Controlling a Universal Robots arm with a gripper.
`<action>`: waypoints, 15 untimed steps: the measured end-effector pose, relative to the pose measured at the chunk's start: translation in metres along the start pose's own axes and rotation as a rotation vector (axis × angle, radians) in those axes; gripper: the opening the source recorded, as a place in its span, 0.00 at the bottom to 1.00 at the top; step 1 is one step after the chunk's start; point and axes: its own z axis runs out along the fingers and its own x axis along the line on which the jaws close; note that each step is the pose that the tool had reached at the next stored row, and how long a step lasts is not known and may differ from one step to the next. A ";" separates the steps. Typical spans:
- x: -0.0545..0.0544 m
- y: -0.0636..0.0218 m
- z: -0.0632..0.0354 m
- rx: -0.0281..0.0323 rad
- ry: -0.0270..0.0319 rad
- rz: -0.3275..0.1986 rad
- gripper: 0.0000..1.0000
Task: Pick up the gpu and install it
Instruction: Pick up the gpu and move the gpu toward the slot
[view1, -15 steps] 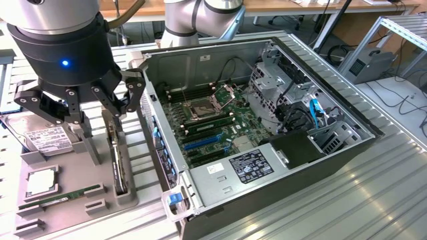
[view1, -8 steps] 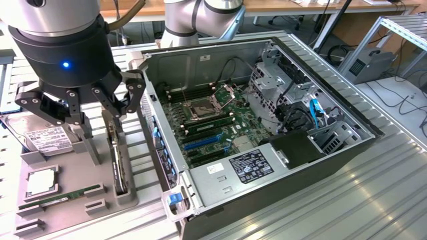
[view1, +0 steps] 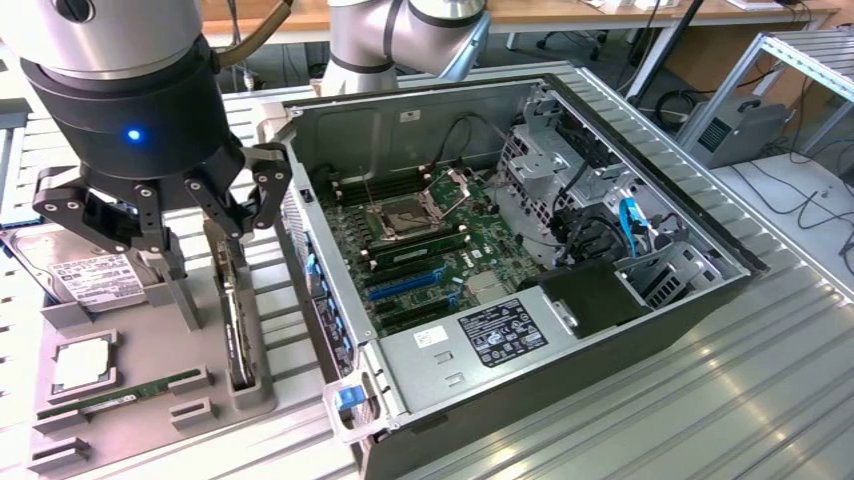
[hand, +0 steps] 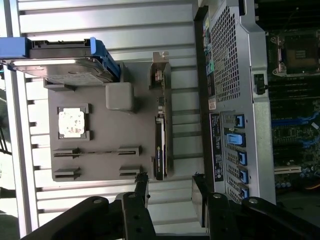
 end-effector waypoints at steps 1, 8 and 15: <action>0.000 0.0000 0.0001 0.0000 0.0000 0.000 0.48; 0.000 -0.0003 0.0038 0.0002 0.0000 0.000 0.48; 0.000 -0.0005 0.0060 0.0003 0.0000 0.000 0.48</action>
